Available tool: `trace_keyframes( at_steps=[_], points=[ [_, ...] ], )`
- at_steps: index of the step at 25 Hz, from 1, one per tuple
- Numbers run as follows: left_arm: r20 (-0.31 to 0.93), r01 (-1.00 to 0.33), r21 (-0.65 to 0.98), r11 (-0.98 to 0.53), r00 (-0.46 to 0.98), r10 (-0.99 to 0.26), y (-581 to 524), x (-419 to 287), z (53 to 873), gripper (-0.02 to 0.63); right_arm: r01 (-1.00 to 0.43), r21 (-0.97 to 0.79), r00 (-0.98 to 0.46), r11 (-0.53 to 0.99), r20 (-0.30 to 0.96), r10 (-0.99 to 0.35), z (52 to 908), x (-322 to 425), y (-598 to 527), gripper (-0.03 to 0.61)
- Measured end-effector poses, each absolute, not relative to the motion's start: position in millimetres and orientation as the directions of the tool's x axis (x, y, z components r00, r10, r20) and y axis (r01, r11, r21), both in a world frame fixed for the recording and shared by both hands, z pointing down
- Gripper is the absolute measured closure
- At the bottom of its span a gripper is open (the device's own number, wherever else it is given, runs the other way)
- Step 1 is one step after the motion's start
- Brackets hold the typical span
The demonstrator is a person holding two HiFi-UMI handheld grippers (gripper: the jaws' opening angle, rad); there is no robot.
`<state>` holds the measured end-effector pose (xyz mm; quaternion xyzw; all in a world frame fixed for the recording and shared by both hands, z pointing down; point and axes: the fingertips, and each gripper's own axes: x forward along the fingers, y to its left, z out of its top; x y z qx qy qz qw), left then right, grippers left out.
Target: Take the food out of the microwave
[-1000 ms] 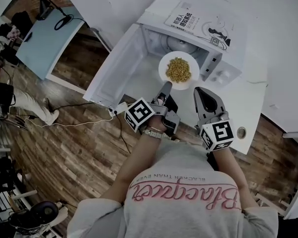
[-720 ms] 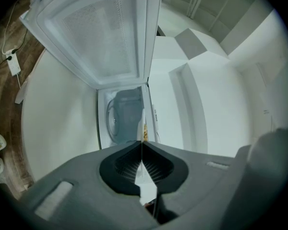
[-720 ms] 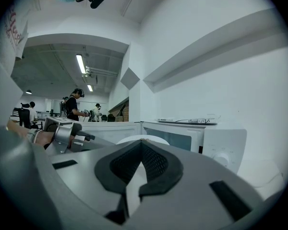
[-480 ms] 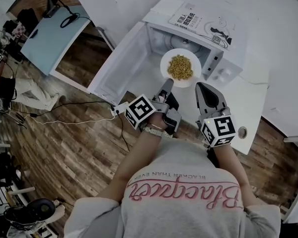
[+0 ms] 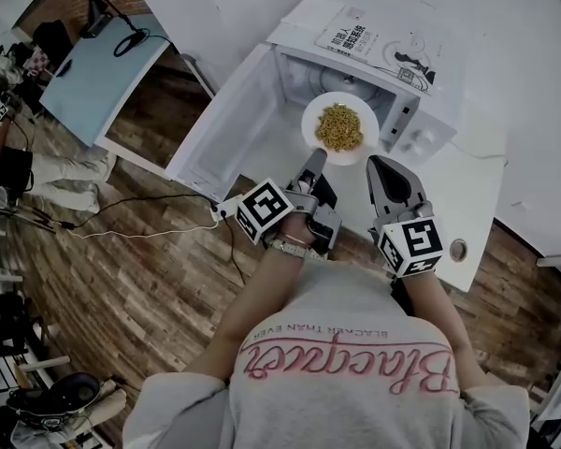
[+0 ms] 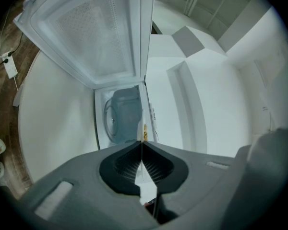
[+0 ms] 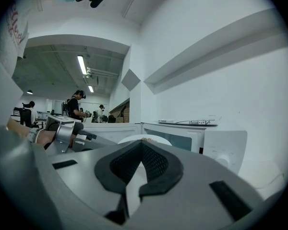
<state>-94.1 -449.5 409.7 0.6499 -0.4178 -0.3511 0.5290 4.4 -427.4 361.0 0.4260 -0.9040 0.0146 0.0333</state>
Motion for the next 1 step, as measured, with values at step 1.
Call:
trace_keyframes(
  at_steps=[1],
  points=[
    [-0.014,-0.173,0.981,-0.092,0.405,-0.914,-450.7,-93.5,409.9,0.604,-0.77,0.003,-0.637,0.638,0.073,-0.768,361.6,4.3,-428.2,0.569]
  ],
)
